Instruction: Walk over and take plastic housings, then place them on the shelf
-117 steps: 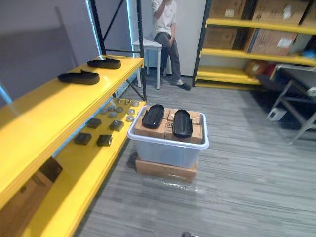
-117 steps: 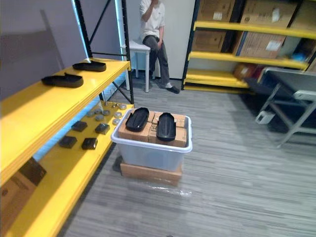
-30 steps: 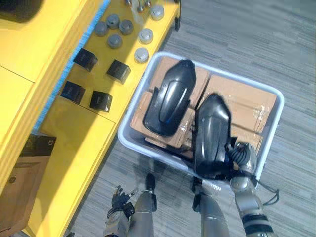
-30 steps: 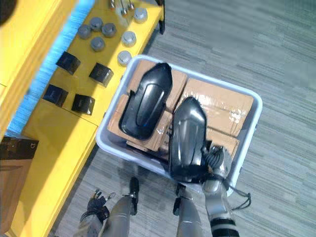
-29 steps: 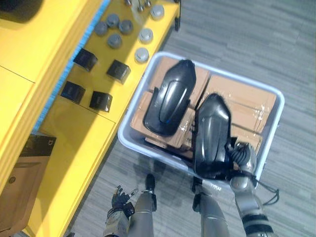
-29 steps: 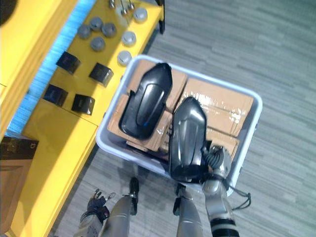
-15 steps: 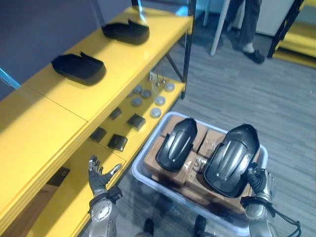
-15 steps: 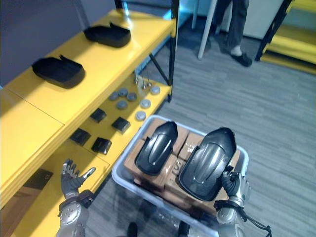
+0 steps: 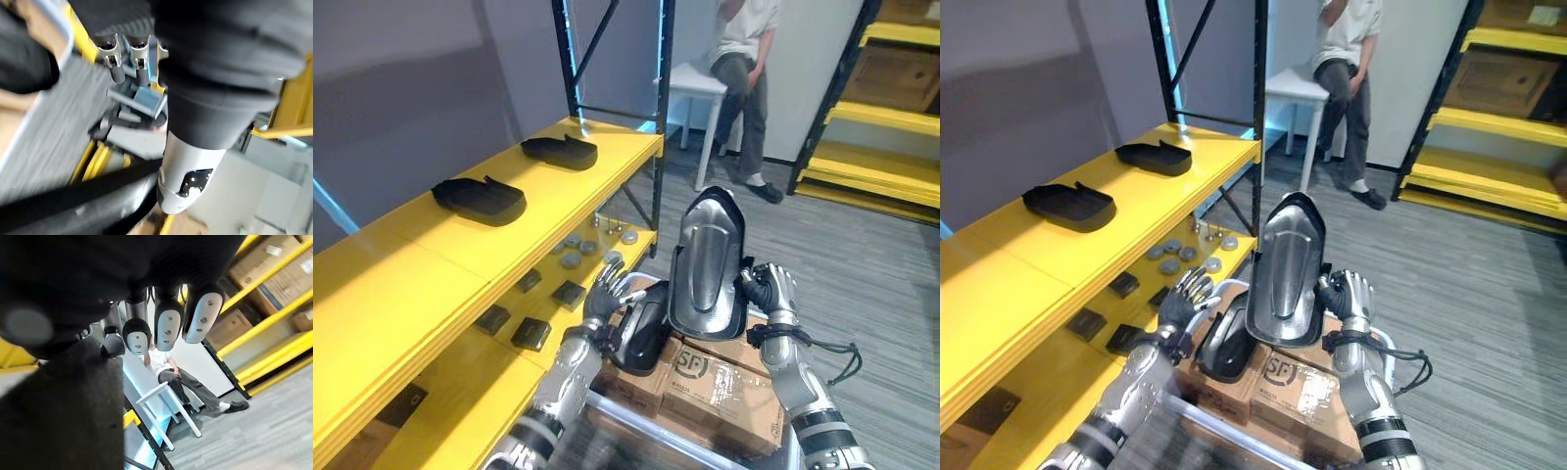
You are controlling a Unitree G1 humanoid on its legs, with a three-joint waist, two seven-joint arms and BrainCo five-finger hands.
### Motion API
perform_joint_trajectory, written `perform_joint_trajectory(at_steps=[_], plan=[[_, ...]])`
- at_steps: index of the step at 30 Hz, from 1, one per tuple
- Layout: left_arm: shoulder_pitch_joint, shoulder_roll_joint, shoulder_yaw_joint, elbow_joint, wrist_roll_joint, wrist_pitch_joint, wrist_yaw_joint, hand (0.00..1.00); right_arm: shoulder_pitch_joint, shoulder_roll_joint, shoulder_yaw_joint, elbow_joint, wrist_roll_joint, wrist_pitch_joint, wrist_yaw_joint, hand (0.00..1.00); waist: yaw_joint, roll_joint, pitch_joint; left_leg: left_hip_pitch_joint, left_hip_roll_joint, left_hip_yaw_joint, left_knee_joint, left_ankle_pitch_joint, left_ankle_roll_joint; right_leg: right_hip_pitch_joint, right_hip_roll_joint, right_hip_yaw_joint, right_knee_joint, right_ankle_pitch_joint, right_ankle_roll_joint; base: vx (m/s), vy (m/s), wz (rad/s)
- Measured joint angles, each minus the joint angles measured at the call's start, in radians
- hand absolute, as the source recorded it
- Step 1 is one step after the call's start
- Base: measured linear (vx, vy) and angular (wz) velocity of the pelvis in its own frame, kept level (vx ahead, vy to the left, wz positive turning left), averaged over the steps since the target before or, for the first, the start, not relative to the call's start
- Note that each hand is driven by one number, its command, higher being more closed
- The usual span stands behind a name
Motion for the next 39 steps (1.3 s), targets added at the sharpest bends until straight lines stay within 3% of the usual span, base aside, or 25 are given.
perform_joint_trajectory(at_steps=[5,12,22,26,30,31,39], plan=[[-0.092,0.012,-0.069,0.028,-0.092,0.030,-0.033,0.00,-0.048,-0.018,0.066,0.002,-0.044,0.000,0.012,1.00,-0.019,-0.001,-0.001,0.007,0.000,0.016,-0.005,0.000,0.000,0.004,0.003,0.018,-0.021,0.015,0.001,0.01,0.024,-0.10],[-0.150,0.020,-0.119,0.111,-0.148,0.046,-0.011,0.00,-0.068,-0.017,0.135,0.002,-0.081,0.001,0.002,1.00,-0.024,-0.001,-0.002,0.014,0.000,0.020,-0.010,-0.001,-0.002,0.011,0.005,0.021,-0.030,0.020,0.001,0.04,0.033,-0.01],[-0.167,-0.006,-0.181,0.280,-0.110,0.091,0.103,0.00,-0.068,0.001,0.314,-0.014,-0.114,0.004,-0.015,1.00,-0.023,-0.005,-0.003,0.022,0.007,0.038,-0.015,-0.003,-0.005,0.009,0.012,0.034,-0.031,0.021,-0.001,0.02,0.033,-0.04],[-0.167,-0.028,-0.172,0.295,-0.113,0.087,0.163,0.00,-0.066,0.029,0.342,-0.038,-0.112,0.004,-0.016,1.00,-0.024,-0.007,-0.003,0.023,0.012,0.045,-0.016,-0.004,-0.006,0.004,0.017,0.041,-0.031,0.022,-0.002,0.03,0.027,-0.07],[-0.167,-0.071,-0.128,0.305,-0.133,0.053,0.232,0.00,-0.066,0.030,0.358,-0.048,-0.107,0.003,-0.034,1.00,-0.024,-0.013,-0.005,0.027,0.011,0.054,-0.022,-0.004,-0.006,0.001,0.017,0.049,-0.032,0.022,-0.003,0.03,0.044,-0.06],[-0.167,-0.091,-0.109,0.308,-0.149,0.033,0.257,1.00,-0.066,0.031,0.358,-0.048,-0.104,0.003,-0.042,1.00,-0.024,-0.016,-0.007,0.028,0.011,0.054,-0.023,-0.004,-0.006,0.001,0.018,0.049,-0.032,0.022,-0.003,0.03,0.047,-0.02],[-0.163,-0.123,0.005,0.339,-0.273,-0.031,0.301,1.00,-0.063,0.038,0.390,-0.057,-0.074,-0.012,-0.074,1.00,-0.025,-0.019,-0.007,0.040,0.013,0.068,-0.030,-0.005,-0.006,0.001,0.020,0.066,-0.032,0.023,-0.004,0.02,0.045,-0.06]])
